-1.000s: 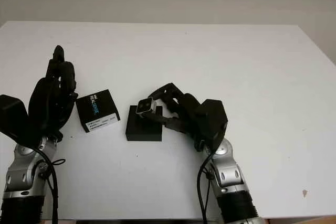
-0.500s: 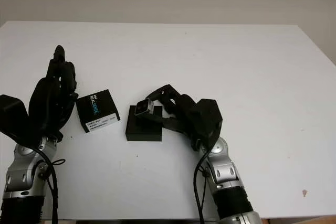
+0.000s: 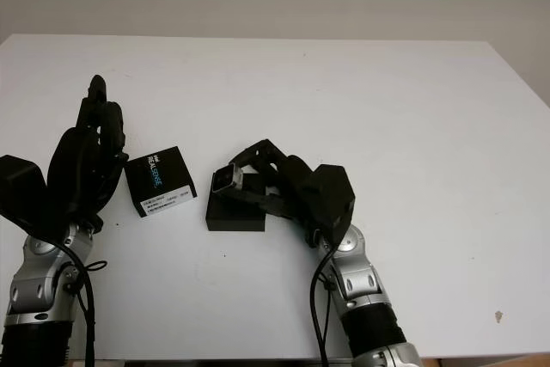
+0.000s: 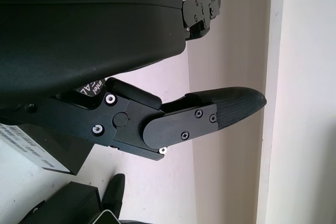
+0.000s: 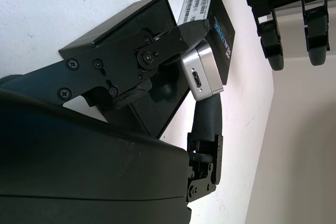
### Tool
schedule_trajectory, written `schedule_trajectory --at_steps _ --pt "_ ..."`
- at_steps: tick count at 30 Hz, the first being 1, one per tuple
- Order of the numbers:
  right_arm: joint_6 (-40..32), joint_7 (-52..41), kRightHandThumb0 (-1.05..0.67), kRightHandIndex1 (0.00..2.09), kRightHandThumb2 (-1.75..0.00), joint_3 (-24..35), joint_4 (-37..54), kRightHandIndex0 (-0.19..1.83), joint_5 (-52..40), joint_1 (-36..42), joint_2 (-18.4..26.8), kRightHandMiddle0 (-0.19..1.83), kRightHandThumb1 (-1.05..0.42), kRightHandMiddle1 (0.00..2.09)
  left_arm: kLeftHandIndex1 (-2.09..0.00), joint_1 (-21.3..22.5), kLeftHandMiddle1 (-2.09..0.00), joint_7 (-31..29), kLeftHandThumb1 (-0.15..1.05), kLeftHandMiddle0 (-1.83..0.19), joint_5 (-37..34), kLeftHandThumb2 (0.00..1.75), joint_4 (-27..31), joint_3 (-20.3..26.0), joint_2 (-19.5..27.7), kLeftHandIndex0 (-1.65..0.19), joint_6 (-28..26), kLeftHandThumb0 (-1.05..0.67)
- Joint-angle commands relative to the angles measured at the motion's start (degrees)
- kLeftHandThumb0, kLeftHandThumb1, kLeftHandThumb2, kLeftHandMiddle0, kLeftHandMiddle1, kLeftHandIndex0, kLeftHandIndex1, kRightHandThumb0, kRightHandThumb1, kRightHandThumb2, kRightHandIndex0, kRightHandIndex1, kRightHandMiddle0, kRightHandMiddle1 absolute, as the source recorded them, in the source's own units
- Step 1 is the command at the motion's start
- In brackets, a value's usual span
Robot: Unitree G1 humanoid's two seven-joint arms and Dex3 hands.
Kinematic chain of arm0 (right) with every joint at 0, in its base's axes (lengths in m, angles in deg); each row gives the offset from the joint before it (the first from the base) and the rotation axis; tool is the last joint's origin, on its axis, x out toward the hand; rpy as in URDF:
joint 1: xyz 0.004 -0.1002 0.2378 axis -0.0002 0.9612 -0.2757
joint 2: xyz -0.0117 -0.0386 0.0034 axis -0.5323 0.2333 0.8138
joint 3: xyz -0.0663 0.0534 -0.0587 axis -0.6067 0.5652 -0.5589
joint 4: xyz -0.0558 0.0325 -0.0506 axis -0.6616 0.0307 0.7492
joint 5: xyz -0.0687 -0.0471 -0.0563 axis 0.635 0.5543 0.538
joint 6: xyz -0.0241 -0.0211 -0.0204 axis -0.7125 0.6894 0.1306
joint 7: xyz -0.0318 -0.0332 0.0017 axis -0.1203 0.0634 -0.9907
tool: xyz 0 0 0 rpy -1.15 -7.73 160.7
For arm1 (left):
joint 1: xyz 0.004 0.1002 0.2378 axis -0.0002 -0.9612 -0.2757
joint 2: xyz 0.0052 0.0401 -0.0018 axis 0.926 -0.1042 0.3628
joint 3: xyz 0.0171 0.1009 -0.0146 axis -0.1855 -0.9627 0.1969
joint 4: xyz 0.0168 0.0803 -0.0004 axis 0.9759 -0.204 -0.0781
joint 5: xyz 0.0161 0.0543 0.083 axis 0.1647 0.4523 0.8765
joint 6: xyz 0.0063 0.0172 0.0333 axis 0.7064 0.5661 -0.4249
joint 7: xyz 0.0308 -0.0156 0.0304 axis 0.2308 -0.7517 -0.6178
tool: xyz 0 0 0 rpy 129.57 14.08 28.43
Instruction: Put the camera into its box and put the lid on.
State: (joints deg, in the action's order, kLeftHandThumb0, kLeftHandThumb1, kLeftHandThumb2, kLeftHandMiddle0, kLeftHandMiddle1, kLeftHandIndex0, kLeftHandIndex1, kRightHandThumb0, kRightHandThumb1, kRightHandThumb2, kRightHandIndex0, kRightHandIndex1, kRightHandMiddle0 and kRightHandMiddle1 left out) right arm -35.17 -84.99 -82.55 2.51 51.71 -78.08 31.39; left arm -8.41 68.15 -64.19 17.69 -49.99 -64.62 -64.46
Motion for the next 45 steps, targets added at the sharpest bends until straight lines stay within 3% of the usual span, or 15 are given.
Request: schedule_trajectory --at_steps 1,45 --pt "0.12 -0.43 -0.43 0.06 -0.06 -0.26 1.48 0.17 -0.15 0.4 0.11 0.22 -1.01 1.76 0.0 0.08 0.0 -0.18 1.05 0.19 -0.13 0.67 0.15 0.07 0.28 0.19 0.32 -0.72" --pt "-0.79 -1.68 -0.41 0.05 -0.06 0.29 4.36 0.15 -0.52 2.41 1.7 0.2 -1.01 1.72 0.0 -0.2 0.0 -0.46 1.05 0.19 -0.93 0.66 0.65 0.66 0.4 0.19 0.23 -0.71"
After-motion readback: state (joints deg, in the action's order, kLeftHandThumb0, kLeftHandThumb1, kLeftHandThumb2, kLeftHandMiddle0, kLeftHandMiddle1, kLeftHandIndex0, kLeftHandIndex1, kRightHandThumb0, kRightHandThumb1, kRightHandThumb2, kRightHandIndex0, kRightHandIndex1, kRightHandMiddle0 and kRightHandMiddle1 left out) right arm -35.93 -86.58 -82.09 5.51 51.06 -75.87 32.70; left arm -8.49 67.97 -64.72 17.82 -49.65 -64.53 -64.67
